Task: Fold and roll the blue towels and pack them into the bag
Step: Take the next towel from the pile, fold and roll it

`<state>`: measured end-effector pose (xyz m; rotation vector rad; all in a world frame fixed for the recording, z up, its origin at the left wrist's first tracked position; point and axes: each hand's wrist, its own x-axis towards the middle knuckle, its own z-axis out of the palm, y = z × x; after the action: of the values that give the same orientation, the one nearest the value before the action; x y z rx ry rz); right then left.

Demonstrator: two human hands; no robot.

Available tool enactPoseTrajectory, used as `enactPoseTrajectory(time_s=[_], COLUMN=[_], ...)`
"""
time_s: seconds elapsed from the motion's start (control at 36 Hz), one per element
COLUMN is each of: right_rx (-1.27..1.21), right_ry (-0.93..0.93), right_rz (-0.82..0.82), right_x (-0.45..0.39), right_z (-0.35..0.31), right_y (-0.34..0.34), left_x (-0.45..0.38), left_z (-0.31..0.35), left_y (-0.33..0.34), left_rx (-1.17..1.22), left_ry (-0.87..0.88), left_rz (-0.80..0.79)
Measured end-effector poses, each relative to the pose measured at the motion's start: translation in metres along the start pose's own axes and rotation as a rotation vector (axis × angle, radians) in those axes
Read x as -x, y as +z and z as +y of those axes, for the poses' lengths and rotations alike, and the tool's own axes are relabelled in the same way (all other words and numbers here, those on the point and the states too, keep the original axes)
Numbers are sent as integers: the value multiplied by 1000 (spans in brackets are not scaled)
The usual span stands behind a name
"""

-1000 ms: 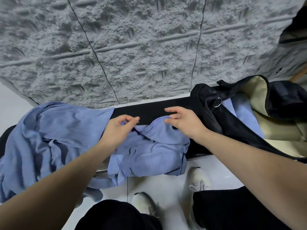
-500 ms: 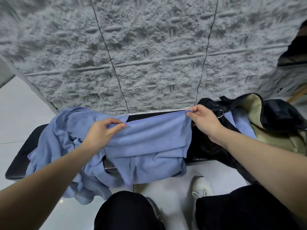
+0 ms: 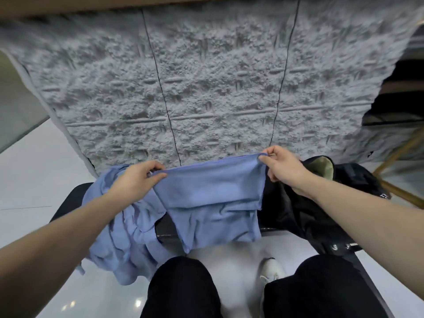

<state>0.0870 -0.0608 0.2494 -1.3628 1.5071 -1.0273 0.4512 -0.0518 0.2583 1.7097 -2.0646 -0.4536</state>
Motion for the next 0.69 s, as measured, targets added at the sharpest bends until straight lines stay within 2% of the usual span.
enactPoseTrajectory(time_s=[0.08,0.31,0.44,0.58,0.69], right_rx=[9,-67,-60,-22,-15], right_ry=[61,79,105,52,48], right_rz=[-64,-80,-33,53,102], right_x=[12,25,17,-3,-19], right_z=[-10,-46,-64,-72,-74], right_y=[-5,-16,-23,-27,-29], left_x=[3,-4,-16,-35,-49], left_z=[5,37,55,61,63], left_y=[-6,-21,-38,-46,-50], left_rx=[13,486,526,522,507], left_ry=[-37,-192,-186,-146,-122], left_rz=[-8,120,134,109,151])
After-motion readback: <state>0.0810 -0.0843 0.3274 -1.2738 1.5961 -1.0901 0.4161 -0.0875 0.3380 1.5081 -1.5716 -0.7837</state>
